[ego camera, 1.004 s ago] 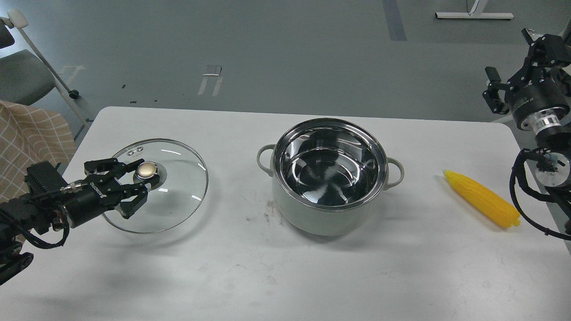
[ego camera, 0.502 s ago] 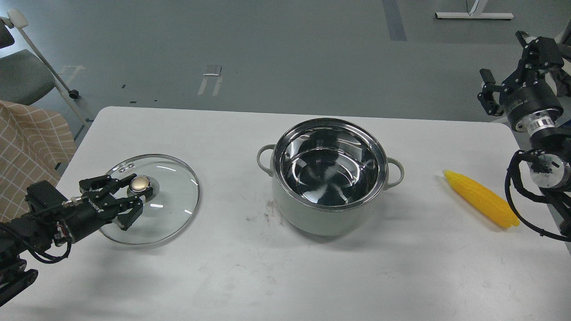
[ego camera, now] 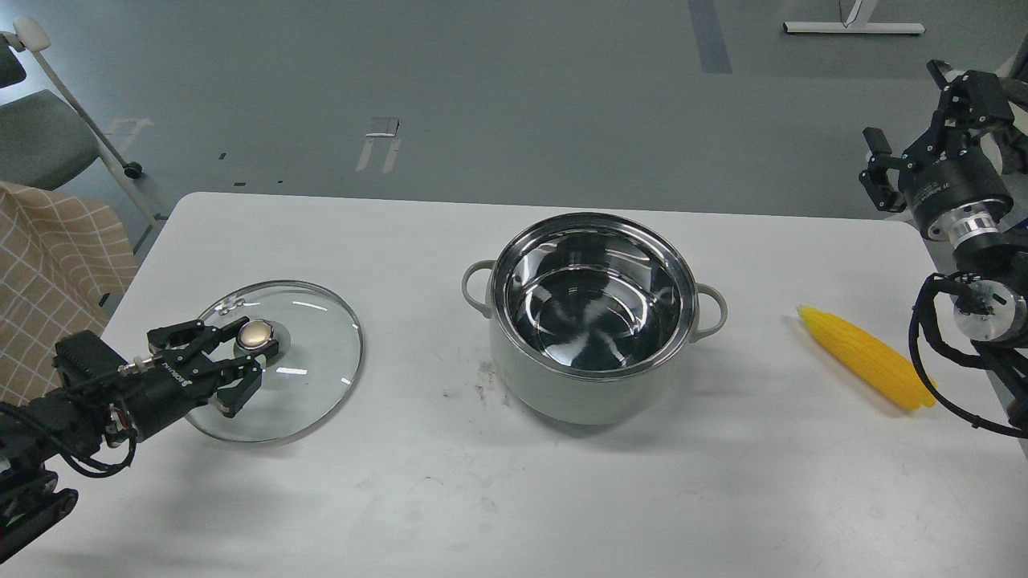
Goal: Open pot and put corn in
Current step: 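Open the left gripper and raise the left arm away from the lid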
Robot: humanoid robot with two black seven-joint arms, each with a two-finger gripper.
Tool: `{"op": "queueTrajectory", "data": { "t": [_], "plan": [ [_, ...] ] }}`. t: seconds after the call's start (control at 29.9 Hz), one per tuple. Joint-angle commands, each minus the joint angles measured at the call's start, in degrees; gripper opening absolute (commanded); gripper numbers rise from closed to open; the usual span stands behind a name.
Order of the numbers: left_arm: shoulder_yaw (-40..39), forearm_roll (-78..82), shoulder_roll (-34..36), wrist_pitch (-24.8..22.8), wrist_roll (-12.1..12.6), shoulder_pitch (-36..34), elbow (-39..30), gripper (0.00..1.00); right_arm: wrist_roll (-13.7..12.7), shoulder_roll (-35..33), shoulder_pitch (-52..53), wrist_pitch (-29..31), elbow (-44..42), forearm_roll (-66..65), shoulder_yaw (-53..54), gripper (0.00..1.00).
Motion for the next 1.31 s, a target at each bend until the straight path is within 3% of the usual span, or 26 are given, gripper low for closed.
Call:
{"op": "queueTrajectory", "data": {
  "t": [0.0, 0.1, 0.33, 0.44, 0.5, 0.6, 0.64, 0.7, 0.87, 0.94, 1.07, 1.27],
  "plan": [
    [-0.06, -0.06, 0.05, -0.05, -0.01, -0.09, 0.0, 0.82, 0.0, 0.0, 0.0, -0.01, 0.0, 0.0, 0.0, 1.0],
    [0.03, -1.54, 0.05, -0.05, -0.01, 0.0, 0.0, 0.93, 0.0, 0.0, 0.0, -0.01, 0.0, 0.0, 0.0, 1.0],
    [-1.03, -3.13, 1.45, -0.05, -0.01, -0.53, -1.31, 0.95, 0.0, -0.26, 0.08, 0.08, 0.18, 0.0, 0.0, 1.0],
    [-1.29, -10.58, 5.48, -0.1, -0.01, -1.93, -6.92, 0.95, 0.0, -0.7, 0.17, 0.34, 0.97, -0.17, -0.08, 1.0],
    [-1.2, -23.98, 9.87, -5.25, -0.01, -6.31, -14.29, 0.95, 0.0, -1.58, 0.7, 0.43, 1.58, -1.74, -0.43, 1.0],
    [-1.38, -37.08, 12.08, -13.33, -0.01, -13.15, -18.0, 0.95, 0.0, -4.29, 1.14, 0.43, 3.24, -8.92, -0.7, 1.0],
    [-1.47, -40.28, 12.35, -15.28, -0.01, -15.1, -18.45, 0.95, 0.0, -5.0, 1.31, 0.43, 4.12, -11.22, -0.7, 1.0],
    [-1.55, -52.82, 12.0, -23.96, -0.01, -22.03, -18.54, 0.95, 0.0, -8.68, 2.01, 0.43, 7.89, -21.22, -0.79, 1.0],
    [-2.17, -76.64, 8.5, -40.14, -0.01, -30.66, -17.76, 0.95, 0.0, -16.85, 2.81, 0.52, 13.78, -38.62, -1.22, 1.0],
    [-2.69, -83.51, 5.26, -43.24, -0.01, -32.42, -16.71, 0.96, 0.0, -21.15, 3.24, 0.69, 16.59, -45.92, -3.23, 1.0],
    [-5.24, -87.77, -0.46, -43.52, 1.18, -33.23, -15.56, 0.96, 0.0, -30.12, 3.6, 0.69, 22.48, -63.83, -8.33, 1.0],
    [-5.69, -87.69, -3.64, -43.43, 1.36, -33.23, -15.55, 0.96, 0.0, -34.71, 2.55, 0.17, 24.17, -94.43, -12.38, 1.0]
  ]
}}
